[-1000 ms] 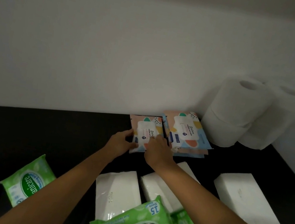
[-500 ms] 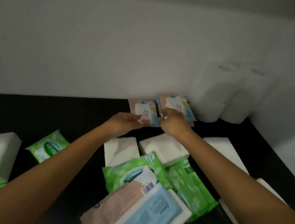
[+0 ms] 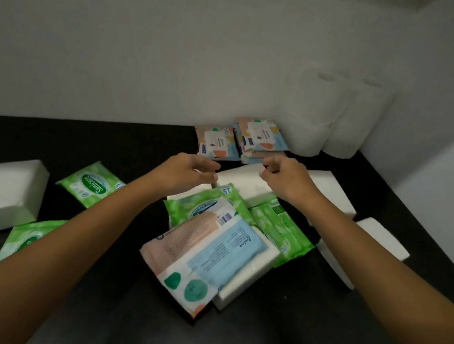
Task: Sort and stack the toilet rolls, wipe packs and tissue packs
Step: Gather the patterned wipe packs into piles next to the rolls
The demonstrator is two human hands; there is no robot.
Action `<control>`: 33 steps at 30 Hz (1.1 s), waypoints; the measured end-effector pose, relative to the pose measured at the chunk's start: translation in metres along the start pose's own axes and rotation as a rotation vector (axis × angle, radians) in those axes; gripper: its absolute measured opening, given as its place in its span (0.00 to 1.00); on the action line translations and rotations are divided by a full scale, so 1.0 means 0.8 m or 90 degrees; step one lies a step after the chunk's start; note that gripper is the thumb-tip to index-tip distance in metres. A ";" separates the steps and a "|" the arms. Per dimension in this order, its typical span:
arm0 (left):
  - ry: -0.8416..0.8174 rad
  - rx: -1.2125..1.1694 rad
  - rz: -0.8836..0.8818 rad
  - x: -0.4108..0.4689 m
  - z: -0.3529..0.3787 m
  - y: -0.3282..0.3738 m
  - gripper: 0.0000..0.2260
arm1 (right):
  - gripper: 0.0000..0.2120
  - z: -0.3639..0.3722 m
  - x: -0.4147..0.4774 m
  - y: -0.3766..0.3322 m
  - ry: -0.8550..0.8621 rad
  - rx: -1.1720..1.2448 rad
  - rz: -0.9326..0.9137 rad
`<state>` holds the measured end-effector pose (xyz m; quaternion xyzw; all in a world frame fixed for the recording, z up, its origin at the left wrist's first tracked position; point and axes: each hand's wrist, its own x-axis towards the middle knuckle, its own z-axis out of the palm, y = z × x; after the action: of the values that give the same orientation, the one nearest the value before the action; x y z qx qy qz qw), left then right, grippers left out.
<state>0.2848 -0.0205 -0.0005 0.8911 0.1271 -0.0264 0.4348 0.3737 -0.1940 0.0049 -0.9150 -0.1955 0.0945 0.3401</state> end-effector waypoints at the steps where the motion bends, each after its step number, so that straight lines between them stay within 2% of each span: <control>1: 0.011 0.017 -0.011 -0.007 -0.001 -0.004 0.14 | 0.18 0.001 -0.004 0.001 -0.011 0.006 0.002; 8: 0.051 0.066 -0.132 -0.065 0.002 -0.033 0.10 | 0.18 0.014 -0.043 0.020 -0.157 0.073 -0.016; 11: 0.080 0.034 -0.186 -0.087 0.020 -0.044 0.11 | 0.20 0.020 -0.062 0.030 -0.201 0.058 -0.022; 16: 0.111 -0.120 -0.278 -0.116 0.050 -0.047 0.13 | 0.24 0.027 -0.084 0.044 -0.226 0.072 -0.018; 19: 0.097 -0.277 -0.334 -0.129 0.058 -0.050 0.20 | 0.27 0.029 -0.094 0.047 -0.225 0.059 -0.027; 21: 0.107 -0.321 -0.360 -0.136 0.061 -0.053 0.22 | 0.28 0.031 -0.100 0.047 -0.207 0.057 -0.039; 25: 0.118 -0.358 -0.353 -0.141 0.061 -0.045 0.20 | 0.26 0.035 -0.106 0.047 -0.193 0.073 -0.050; 30: 0.135 -0.437 -0.288 -0.137 0.041 -0.018 0.07 | 0.23 0.028 -0.113 0.052 -0.182 0.128 -0.080; 33: 0.145 -0.442 -0.260 -0.128 0.022 0.000 0.06 | 0.33 0.020 -0.123 0.056 -0.228 0.162 -0.118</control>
<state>0.1869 -0.0550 0.0047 0.6454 0.3499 0.0310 0.6783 0.2930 -0.2567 -0.0328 -0.8116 -0.3222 0.2479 0.4196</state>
